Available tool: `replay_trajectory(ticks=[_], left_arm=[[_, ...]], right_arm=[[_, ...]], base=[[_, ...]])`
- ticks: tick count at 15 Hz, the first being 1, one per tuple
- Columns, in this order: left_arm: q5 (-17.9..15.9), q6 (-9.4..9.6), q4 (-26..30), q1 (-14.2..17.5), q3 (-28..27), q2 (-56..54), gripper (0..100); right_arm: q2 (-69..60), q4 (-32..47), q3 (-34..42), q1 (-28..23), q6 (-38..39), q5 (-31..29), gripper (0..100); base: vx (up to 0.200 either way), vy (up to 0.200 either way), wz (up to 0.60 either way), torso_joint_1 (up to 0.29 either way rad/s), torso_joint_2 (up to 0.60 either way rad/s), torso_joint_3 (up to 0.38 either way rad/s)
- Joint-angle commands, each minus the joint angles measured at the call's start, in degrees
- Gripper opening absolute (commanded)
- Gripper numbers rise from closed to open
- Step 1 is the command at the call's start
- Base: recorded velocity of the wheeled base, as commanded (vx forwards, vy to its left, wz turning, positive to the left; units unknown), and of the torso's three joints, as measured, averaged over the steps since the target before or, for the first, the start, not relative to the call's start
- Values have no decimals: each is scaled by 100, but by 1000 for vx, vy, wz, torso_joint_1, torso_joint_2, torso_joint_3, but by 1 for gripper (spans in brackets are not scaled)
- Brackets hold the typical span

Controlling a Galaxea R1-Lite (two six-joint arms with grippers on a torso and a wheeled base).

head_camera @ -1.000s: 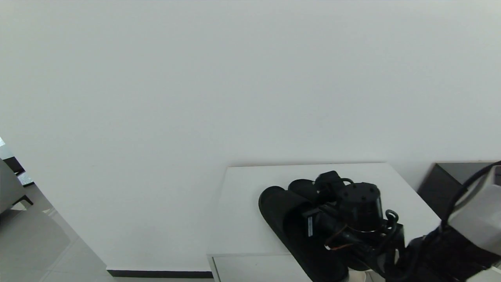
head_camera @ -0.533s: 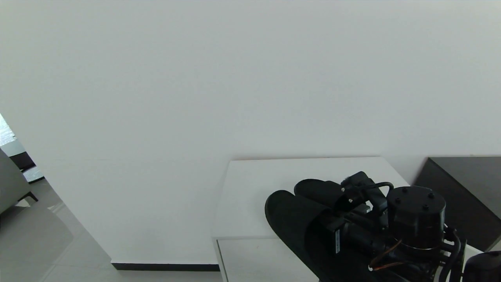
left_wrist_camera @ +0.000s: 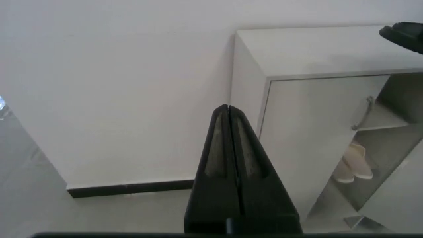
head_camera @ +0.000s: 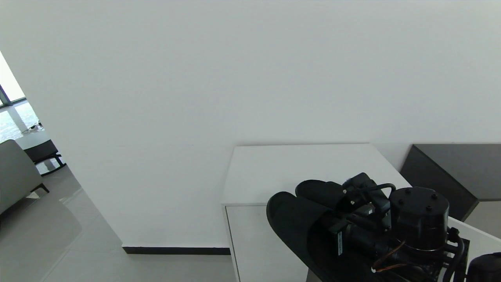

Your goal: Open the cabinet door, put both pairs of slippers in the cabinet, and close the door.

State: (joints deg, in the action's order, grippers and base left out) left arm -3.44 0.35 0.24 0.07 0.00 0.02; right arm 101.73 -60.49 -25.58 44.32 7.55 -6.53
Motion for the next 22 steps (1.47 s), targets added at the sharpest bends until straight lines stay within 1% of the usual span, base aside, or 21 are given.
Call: replay_trajectory(ticks=[1, 6, 11, 14, 17, 19, 22], left_arm=[[1, 0, 2, 1, 0, 6, 0], [1, 0, -7, 1, 0, 6, 0], [1, 0, -7, 1, 0, 6, 0], [1, 0, -7, 1, 0, 6, 0], [1, 0, 2, 1, 0, 6, 0], [1, 0, 2, 1, 0, 6, 0], [1, 0, -7, 1, 0, 6, 0]], right_arm=[[5, -7, 9, 6, 1, 3, 0], [31, -15, 35, 32, 10, 29, 0], [-48, -86, 202, 164, 1, 135, 0], [-83, -147, 316, 164, 28, 495, 0], [13, -604, 536, 155, 19, 636, 0], [93, -956, 694, 164, 1, 706, 0], [137, -1264, 844, 155, 1, 794, 0]], base=[[-200, 0, 0, -2, 2, 7], [-200, 0, 0, 5, 1, 3], [0, 0, 0, 0, 0, 0], [0, 0, 0, 0, 0, 0], [0, 0, 0, 0, 0, 0], [0, -200, 0, 0, 0, 2], [0, -200, 0, 9, 4, 4]])
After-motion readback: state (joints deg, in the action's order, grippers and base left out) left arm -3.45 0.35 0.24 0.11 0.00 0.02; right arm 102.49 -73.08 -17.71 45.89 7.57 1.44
